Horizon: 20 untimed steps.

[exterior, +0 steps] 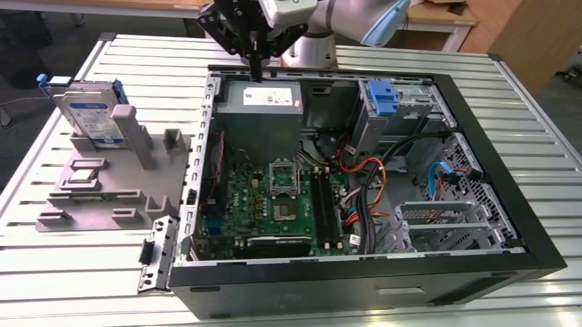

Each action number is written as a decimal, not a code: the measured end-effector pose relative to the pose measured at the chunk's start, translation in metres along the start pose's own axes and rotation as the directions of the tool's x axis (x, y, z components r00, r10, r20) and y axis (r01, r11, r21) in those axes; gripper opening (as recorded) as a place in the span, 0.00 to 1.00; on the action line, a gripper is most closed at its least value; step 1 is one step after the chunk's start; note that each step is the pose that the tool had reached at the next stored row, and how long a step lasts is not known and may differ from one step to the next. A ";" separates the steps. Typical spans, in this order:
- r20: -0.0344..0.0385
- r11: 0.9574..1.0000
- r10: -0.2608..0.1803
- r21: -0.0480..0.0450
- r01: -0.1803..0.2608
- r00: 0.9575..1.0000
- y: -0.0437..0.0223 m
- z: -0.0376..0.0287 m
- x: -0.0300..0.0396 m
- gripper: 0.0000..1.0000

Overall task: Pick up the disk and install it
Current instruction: 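Reach for the disk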

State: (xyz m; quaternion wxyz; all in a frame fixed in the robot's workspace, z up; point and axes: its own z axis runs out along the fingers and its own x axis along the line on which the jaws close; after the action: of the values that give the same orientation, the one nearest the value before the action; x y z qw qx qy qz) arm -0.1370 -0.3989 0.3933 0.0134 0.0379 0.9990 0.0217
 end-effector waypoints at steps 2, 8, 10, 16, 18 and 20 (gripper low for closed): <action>0.000 1.000 0.000 0.000 0.000 1.000 -0.0001 0.0000 0.0009 0.10; 0.000 1.000 0.000 0.000 0.000 1.000 -0.0002 -0.0001 0.0022 0.10; 0.000 1.000 0.000 0.000 0.000 1.000 -0.0002 -0.0001 0.0027 0.10; 0.000 1.000 0.000 0.000 0.000 1.000 -0.0004 -0.0001 0.0046 0.10; 0.000 1.000 0.000 0.000 0.000 1.000 -0.0004 -0.0002 0.0052 0.10; 0.000 1.000 0.000 0.000 0.000 1.000 -0.0004 -0.0001 0.0054 0.10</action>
State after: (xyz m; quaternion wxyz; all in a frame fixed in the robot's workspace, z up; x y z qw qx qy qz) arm -0.1425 -0.3989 0.3933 0.0135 0.0378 0.9990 0.0217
